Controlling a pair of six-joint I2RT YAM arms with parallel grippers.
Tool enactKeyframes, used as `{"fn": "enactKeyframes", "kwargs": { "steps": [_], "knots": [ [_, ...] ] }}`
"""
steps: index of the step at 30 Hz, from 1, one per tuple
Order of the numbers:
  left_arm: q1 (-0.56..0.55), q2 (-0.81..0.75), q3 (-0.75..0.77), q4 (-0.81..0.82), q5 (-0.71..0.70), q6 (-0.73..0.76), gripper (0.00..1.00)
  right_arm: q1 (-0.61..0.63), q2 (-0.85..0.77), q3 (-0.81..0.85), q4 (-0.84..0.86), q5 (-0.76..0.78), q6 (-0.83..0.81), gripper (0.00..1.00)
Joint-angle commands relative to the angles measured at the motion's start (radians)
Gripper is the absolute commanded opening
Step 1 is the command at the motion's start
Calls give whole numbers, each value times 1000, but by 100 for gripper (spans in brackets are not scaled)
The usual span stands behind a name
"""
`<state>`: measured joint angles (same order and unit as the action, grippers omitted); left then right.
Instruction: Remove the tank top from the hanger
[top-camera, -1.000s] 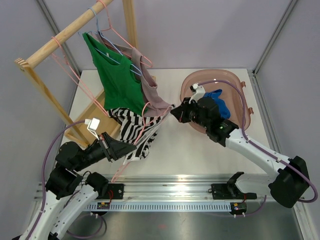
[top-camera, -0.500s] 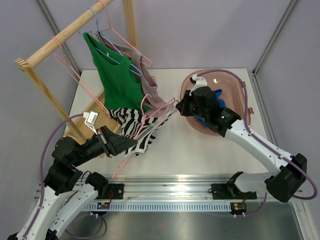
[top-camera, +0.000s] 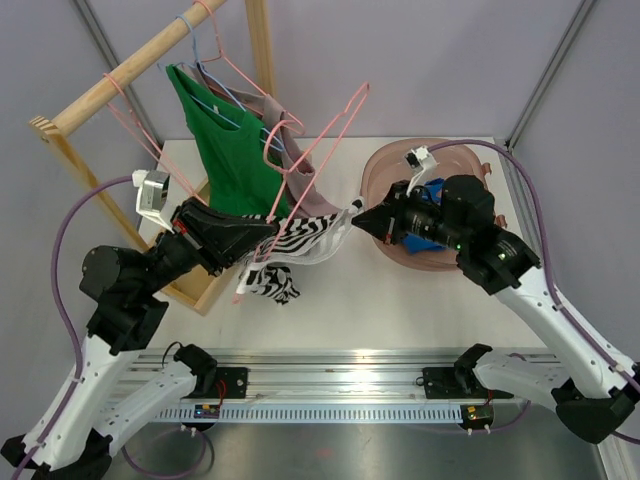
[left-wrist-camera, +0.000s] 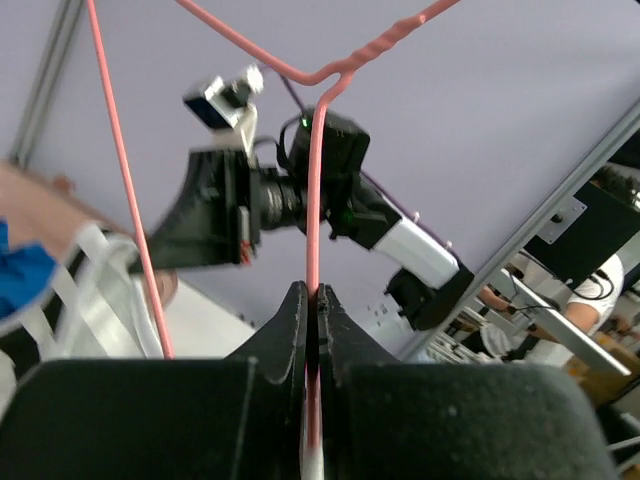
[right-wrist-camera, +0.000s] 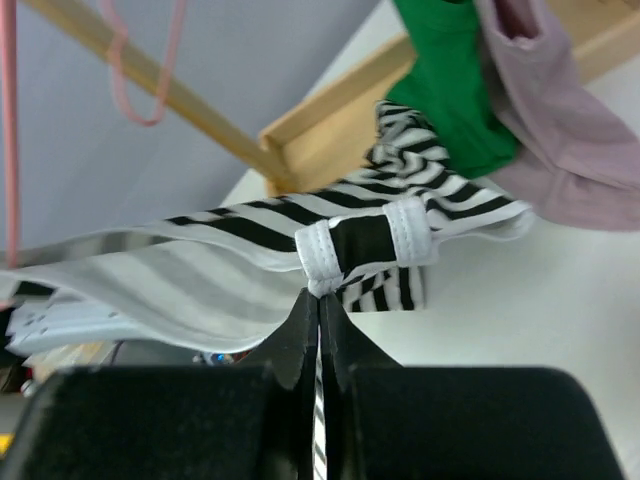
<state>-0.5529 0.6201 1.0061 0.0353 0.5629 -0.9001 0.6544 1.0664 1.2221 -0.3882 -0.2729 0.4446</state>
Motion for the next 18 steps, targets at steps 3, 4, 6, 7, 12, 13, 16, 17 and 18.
{"fn": "enactKeyframes", "kwargs": {
  "steps": [3, 4, 6, 7, 12, 13, 16, 17, 18],
  "knots": [
    [-71, 104, 94, 288, -110, 301, 0, -4, -115, 109, -17, -209, -4, 0],
    [-88, 113, 95, 294, -144, 343, 0, -4, -115, 126, -32, -215, -4, 0],
    [-129, 139, 97, 308, -252, 432, 0, -4, -126, 181, -63, -244, -6, 0],
    [-171, 150, 106, 299, -296, 513, 0, -6, -129, 198, -67, -252, -4, 0],
    [-292, 208, 164, 314, -541, 703, 0, -6, -102, 304, -80, -346, 34, 0],
    [-323, 217, 172, 321, -567, 761, 0, -4, -88, 310, -71, -367, 42, 0],
    [-329, 251, 209, 318, -672, 790, 0, -6, -74, 298, -49, -376, 66, 0],
    [-329, 257, 216, 307, -687, 784, 0, -6, -71, 284, -51, -359, 63, 0],
    [-329, 256, 226, 275, -721, 759, 0, -4, -71, 246, -52, -326, 59, 0]
  ]
}}
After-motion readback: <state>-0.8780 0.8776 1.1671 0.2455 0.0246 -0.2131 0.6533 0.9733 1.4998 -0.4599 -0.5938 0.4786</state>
